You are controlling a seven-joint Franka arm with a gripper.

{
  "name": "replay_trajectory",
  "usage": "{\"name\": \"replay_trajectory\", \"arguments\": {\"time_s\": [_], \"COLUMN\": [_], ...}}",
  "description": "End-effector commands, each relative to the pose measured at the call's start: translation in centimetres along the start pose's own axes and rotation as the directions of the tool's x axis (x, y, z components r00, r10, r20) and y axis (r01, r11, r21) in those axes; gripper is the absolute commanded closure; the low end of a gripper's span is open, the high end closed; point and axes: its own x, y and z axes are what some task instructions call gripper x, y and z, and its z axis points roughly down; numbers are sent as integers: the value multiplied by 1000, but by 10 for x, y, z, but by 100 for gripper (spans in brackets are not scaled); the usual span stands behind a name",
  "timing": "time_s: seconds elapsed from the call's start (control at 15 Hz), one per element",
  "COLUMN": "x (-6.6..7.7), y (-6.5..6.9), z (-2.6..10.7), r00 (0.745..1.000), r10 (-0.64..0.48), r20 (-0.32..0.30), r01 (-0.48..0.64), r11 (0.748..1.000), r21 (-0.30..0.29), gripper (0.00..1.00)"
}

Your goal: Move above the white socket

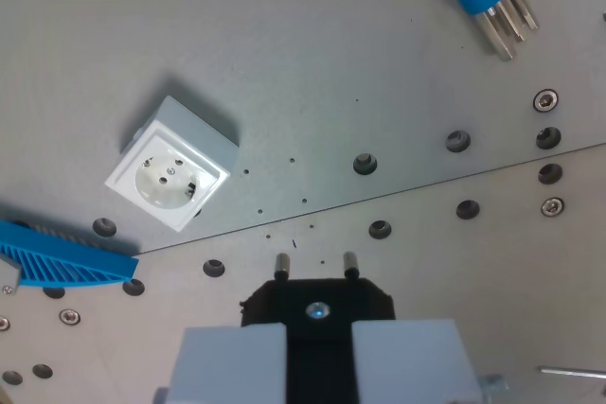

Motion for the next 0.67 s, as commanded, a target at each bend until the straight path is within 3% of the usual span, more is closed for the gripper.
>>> {"name": "replay_trajectory", "arguments": {"time_s": [0.07,0.67], "x": [0,-1], "y": [0,-1], "z": [0,3], "r00": [1000,999], "r10": [0,-39], "r20": [-1,-2], "r01": [0,39], "r11": [1000,999], "r21": [0,0], "gripper": [100,100]}}
